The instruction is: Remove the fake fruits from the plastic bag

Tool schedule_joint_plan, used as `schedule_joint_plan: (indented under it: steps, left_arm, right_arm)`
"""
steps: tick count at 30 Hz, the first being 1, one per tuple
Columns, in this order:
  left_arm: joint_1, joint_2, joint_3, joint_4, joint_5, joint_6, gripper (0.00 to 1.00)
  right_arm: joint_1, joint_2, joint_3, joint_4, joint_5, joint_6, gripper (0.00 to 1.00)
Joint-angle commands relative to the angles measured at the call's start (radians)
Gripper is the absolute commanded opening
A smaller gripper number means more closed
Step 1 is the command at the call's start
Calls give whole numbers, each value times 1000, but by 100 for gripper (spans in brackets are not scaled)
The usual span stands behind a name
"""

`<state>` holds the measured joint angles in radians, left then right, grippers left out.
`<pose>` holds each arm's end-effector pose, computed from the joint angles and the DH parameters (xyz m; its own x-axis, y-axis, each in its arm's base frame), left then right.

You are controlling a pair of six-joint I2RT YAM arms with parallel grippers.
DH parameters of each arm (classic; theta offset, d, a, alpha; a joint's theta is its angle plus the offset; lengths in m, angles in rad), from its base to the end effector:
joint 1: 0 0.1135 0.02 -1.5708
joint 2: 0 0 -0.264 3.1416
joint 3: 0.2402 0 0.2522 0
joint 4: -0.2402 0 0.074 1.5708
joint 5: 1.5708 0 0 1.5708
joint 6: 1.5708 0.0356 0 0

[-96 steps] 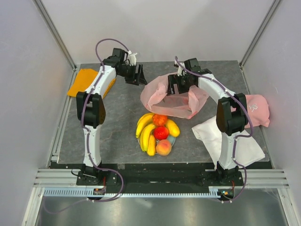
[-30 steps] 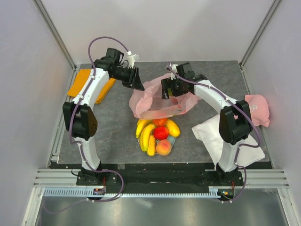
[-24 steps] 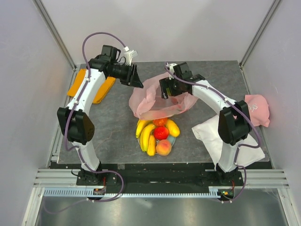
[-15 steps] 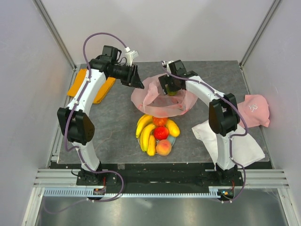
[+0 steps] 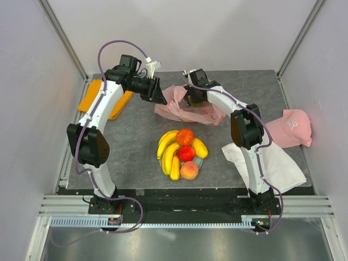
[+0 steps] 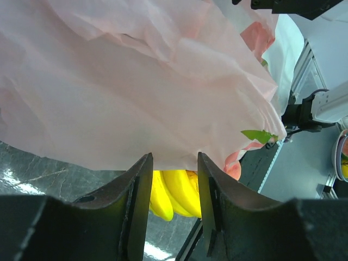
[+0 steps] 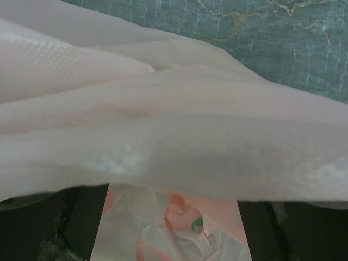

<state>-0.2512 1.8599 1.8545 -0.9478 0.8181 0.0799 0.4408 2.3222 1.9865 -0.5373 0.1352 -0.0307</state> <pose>0.3786 -0.1240 0.3450 -0.7409 0.2465 -0.6247 0.6405 0.5391 -0.5469 0.4737 0.2182 0.1986 -0.6821 -0.3554 -0.6391 -0.3655 0.9226 -0.1230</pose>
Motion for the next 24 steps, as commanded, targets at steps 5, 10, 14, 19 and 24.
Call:
schedule_joint_plan:
  steps: [5,10,14,19,24]
  left_arm:
    - [-5,-39,-37,6,-4,41,45]
    - [-7,-47,-41,7,-14,40,45]
    - [-7,-47,-43,7,-17,41,45]
    - [-7,-42,-35,11,-16,41,45]
    - [-7,-39,-41,11,-10,43,45]
  right_arm:
    - [-19,51,78,54,35,-55,77]
    - [-25,25,66,56,6,-80,52]
    - [-27,-43,-8,69,-29,-89,44]
    - [-25,-73,-65,117,-39,-52,88]
    - [-25,-31,-20,109,-51,6,98]
